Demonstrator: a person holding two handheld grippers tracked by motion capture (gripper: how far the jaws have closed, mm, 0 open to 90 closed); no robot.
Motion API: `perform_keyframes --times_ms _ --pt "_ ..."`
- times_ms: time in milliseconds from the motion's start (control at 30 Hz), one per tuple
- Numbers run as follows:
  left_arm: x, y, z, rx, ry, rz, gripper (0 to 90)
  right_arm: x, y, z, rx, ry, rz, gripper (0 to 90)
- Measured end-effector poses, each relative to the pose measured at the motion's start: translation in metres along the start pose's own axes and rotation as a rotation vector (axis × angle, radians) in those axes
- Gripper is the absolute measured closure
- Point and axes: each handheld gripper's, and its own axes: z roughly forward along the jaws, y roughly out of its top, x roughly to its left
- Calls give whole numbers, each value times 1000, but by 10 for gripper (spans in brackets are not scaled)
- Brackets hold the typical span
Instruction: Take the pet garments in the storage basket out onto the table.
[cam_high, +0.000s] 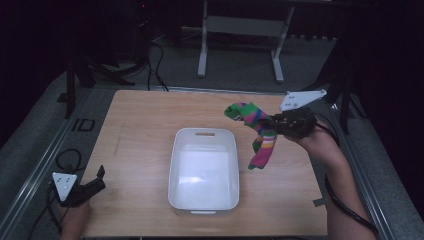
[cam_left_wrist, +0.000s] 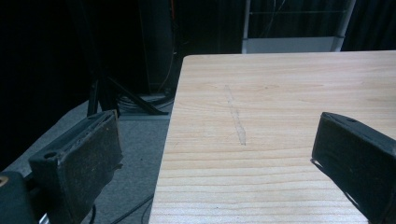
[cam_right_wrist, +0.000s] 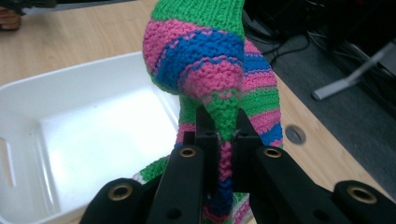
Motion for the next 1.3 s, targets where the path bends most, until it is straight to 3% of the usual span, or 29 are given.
perform_keyframes --times_ms 233,467,567,633,667,800,967,1300 --pt "0 0 0 2 1 2 21 -10 -42 6 -7 -38 95 855" --pt "0 0 0 -1 2 2 22 -16 -75 29 13 -45 175 855" --pt "0 0 -1 -1 0 6 21 -18 -99 46 16 -53 233 854" --pt "0 0 -1 -3 0 4 22 -17 -103 50 18 -53 242 854" --pt "0 0 -1 -3 1 3 21 -16 -117 61 33 -61 268 854" --pt "0 0 -1 -3 0 5 21 -13 -139 76 48 -51 318 854" --pt "-1 0 -1 -2 1 8 22 -7 -160 91 68 -37 360 853" --pt "-1 0 -1 -3 0 9 21 4 -182 123 159 -30 374 850"
